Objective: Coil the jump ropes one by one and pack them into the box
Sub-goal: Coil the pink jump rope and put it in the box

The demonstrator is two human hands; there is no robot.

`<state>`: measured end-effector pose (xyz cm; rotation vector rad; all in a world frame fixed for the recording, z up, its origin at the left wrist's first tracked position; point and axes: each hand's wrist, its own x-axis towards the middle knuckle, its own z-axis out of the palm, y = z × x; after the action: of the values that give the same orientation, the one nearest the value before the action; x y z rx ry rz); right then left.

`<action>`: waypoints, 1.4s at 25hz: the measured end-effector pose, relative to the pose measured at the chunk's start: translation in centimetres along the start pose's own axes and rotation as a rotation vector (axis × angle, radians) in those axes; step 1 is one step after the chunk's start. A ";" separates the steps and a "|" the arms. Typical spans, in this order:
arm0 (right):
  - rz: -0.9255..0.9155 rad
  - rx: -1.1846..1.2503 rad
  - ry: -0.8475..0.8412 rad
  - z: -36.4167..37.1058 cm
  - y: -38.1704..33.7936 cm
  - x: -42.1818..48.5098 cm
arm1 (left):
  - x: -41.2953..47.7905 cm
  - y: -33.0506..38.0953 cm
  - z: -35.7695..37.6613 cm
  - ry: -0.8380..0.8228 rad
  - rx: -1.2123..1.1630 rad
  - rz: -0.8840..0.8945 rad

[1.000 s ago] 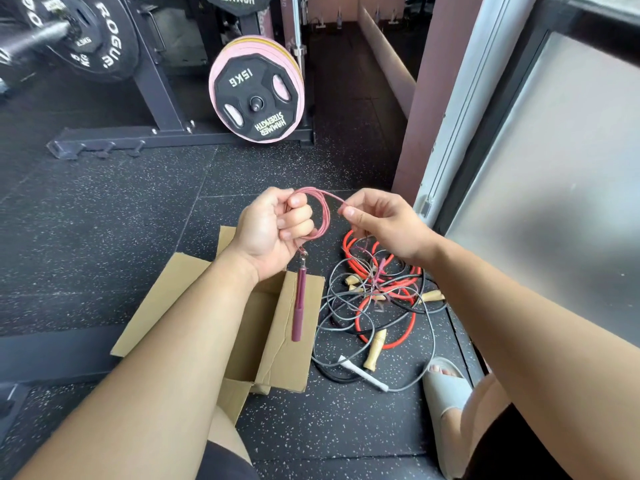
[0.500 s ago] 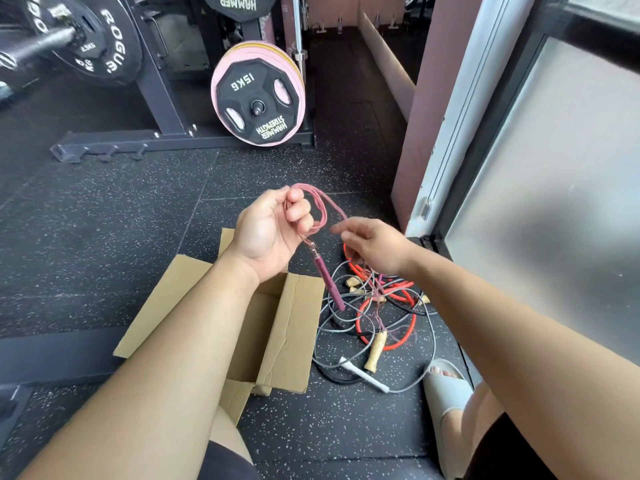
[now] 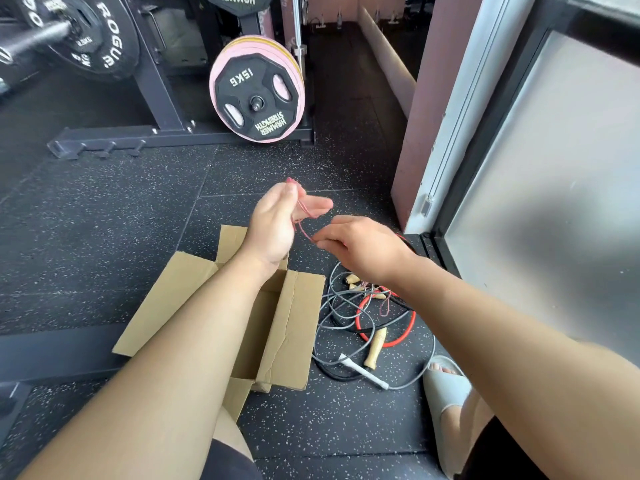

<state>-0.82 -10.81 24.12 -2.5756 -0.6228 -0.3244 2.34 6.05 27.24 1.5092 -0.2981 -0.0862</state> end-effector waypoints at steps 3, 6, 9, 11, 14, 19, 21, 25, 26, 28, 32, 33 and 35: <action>-0.096 0.071 0.106 -0.7 -0.5 0.1 | 0.1 -1.0 -0.1 -0.002 0.468 0.082; -0.121 0.146 0.211 -1.6 -0.3 0.0 | -0.4 -0.2 -0.1 0.002 0.670 0.083; -0.050 0.215 0.209 -2.3 -0.3 -0.3 | -0.8 -0.3 -0.1 -0.195 0.721 0.036; -0.021 0.282 0.176 -2.7 -0.1 -0.3 | -1.1 -0.4 0.3 -0.291 0.535 -0.051; 0.020 0.351 0.156 -3.4 0.5 -0.2 | -1.2 0.5 0.9 -0.322 0.233 -0.183; 0.116 0.635 -0.028 -3.9 1.8 -0.3 | -1.3 0.9 0.6 -0.336 0.005 -0.297; 0.174 0.710 -0.063 -4.1 2.3 -0.4 | -1.3 1.3 0.3 -0.312 -0.075 -0.310; 0.278 0.678 0.040 -4.2 2.9 -0.5 | -1.2 2.0 -0.1 -0.299 -0.137 -0.337; 0.276 0.670 0.052 -4.0 3.0 -0.5 | -1.2 2.1 -0.1 -0.293 -0.171 -0.355; 0.253 0.676 0.040 -3.7 3.2 -0.5 | -1.1 2.2 -0.1 -0.262 -0.249 -0.366; 0.261 0.632 -0.007 -3.3 4.2 -0.7 | -0.8 2.0 -0.3 -0.203 -0.299 -0.346; 0.269 0.619 0.002 -3.3 4.3 -0.7 | -0.8 2.0 -0.3 -0.201 -0.315 -0.347; 0.293 0.627 0.041 -3.4 4.1 -0.6 | -0.7 1.9 -0.6 -0.229 -0.384 -0.365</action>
<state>0.22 -15.97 25.23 -2.0070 -0.2635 -0.0641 1.56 6.90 29.00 1.1555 -0.1718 -0.5780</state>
